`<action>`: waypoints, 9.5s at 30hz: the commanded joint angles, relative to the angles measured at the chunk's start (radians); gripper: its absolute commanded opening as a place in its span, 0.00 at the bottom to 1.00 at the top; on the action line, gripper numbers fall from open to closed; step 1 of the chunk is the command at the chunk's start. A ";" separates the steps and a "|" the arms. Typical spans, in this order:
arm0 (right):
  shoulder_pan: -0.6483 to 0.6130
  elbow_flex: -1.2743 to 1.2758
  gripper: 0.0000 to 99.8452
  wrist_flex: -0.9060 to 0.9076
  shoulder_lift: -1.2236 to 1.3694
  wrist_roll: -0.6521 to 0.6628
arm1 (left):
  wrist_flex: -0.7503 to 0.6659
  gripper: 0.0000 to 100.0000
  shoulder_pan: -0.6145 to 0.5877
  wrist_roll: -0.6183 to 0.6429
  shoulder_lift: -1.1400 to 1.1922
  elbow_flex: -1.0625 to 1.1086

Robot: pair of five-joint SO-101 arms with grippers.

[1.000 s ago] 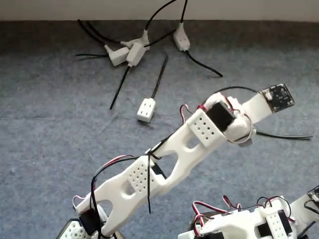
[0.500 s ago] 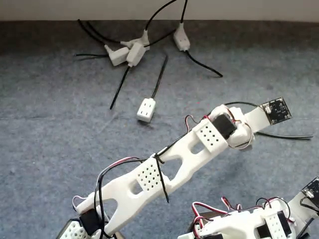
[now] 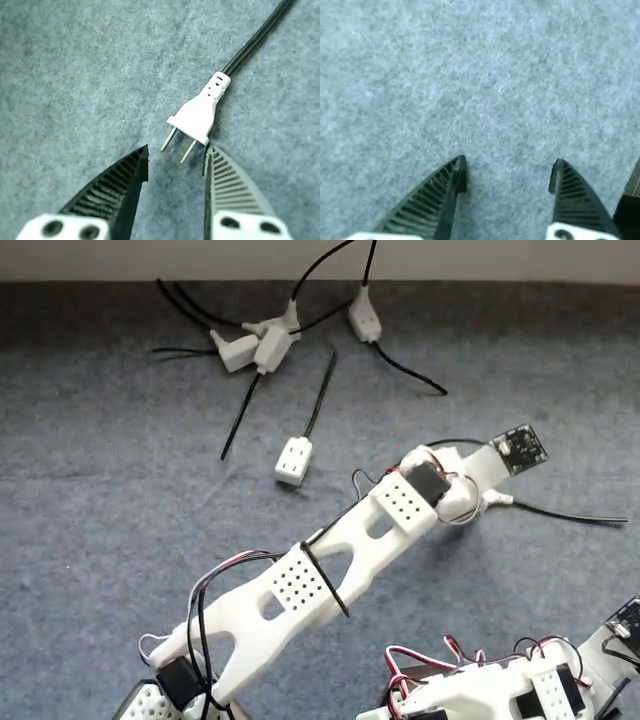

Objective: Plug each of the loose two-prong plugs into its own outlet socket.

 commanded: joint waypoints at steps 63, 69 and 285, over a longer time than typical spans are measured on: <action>0.008 0.070 0.27 0.005 0.001 0.025 | 0.575 0.08 -1.237 -0.262 -0.602 -0.157; 0.010 0.070 0.27 0.005 0.001 0.025 | 0.331 0.25 -1.271 -0.235 -0.429 -0.159; 0.019 0.071 0.27 0.005 0.001 0.025 | -0.063 0.21 -1.649 -0.922 -1.136 1.827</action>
